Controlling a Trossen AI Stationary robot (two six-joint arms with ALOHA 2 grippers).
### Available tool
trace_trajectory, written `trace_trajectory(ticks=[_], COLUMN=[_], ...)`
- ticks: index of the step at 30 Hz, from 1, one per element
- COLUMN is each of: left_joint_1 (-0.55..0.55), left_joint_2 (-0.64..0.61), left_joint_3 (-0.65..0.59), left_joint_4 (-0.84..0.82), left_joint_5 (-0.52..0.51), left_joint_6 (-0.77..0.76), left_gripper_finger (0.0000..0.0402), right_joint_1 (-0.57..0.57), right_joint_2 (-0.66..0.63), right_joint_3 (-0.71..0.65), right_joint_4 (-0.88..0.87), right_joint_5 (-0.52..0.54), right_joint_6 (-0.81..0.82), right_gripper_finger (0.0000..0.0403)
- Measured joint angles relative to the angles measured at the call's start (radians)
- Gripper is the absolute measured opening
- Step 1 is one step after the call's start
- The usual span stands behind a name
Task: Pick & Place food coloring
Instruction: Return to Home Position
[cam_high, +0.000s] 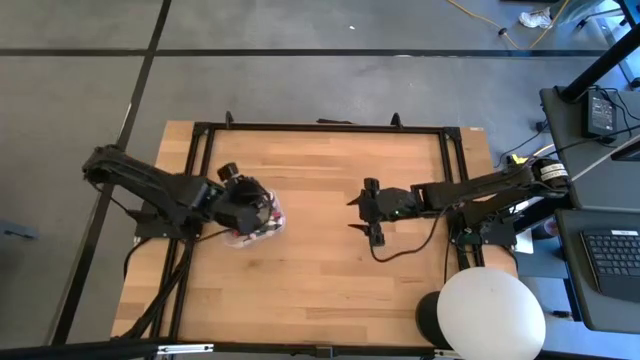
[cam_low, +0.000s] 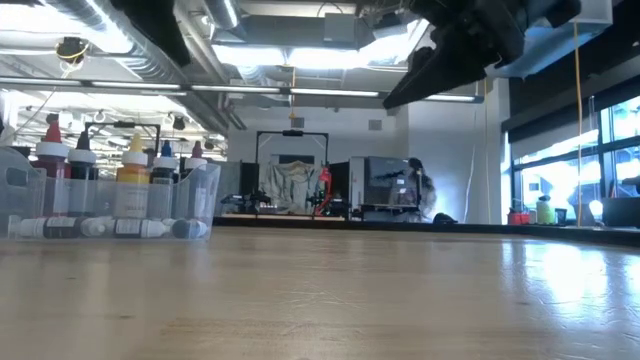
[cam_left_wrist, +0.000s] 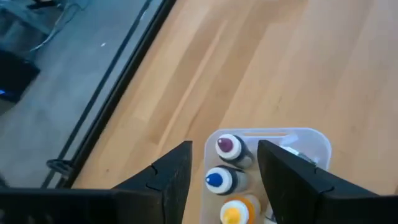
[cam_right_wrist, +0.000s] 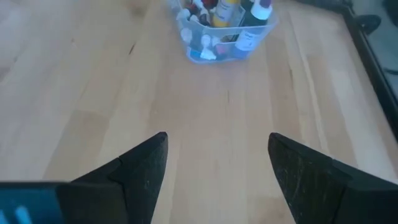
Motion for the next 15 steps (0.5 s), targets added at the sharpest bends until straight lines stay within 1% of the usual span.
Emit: trace_trajectory(ticks=[1, 3, 5, 8, 10, 12, 14, 15], left_joint_1=[0.000, 0.001, 0.001, -0.004, 0.000, 0.006, 0.002, 0.002], left_joint_2=[-0.018, -0.052, -0.076, -0.108, -0.157, -0.228, -0.308, -0.353], left_joint_3=[0.000, 0.000, -0.002, -0.031, -0.059, -0.110, -0.185, -0.223], left_joint_4=[-0.002, 0.001, 0.007, 0.029, 0.061, 0.134, 0.241, 0.311], left_joint_5=[0.009, 0.019, 0.033, 0.001, -0.011, 0.015, 0.060, 0.091], left_joint_6=[0.012, 0.032, -0.012, 0.002, -0.005, 0.003, 0.058, 0.098], left_gripper_finger=[0.0178, 0.0178, 0.0180, 0.0182, 0.0182, 0.0181, 0.0179, 0.0178], right_joint_1=[0.003, 0.011, 0.012, 0.008, 0.006, 0.005, 0.006, 0.006], right_joint_2=[0.003, 0.007, 0.006, 0.006, 0.004, -0.006, -0.027, -0.041], right_joint_3=[0.000, -0.001, -0.001, -0.001, -0.001, -0.001, -0.006, -0.021], right_joint_4=[0.002, 0.003, 0.017, -0.005, -0.009, -0.010, -0.002, 0.032], right_joint_5=[-0.001, -0.001, -0.002, -0.001, -0.001, -0.003, -0.023, -0.035], right_joint_6=[-0.002, 0.046, 0.078, 0.089, 0.111, 0.114, 0.115, 0.114], right_gripper_finger=[0.0280, 0.0280, 0.0280, 0.0280, 0.0280, 0.0280, 0.0280, 0.0280])
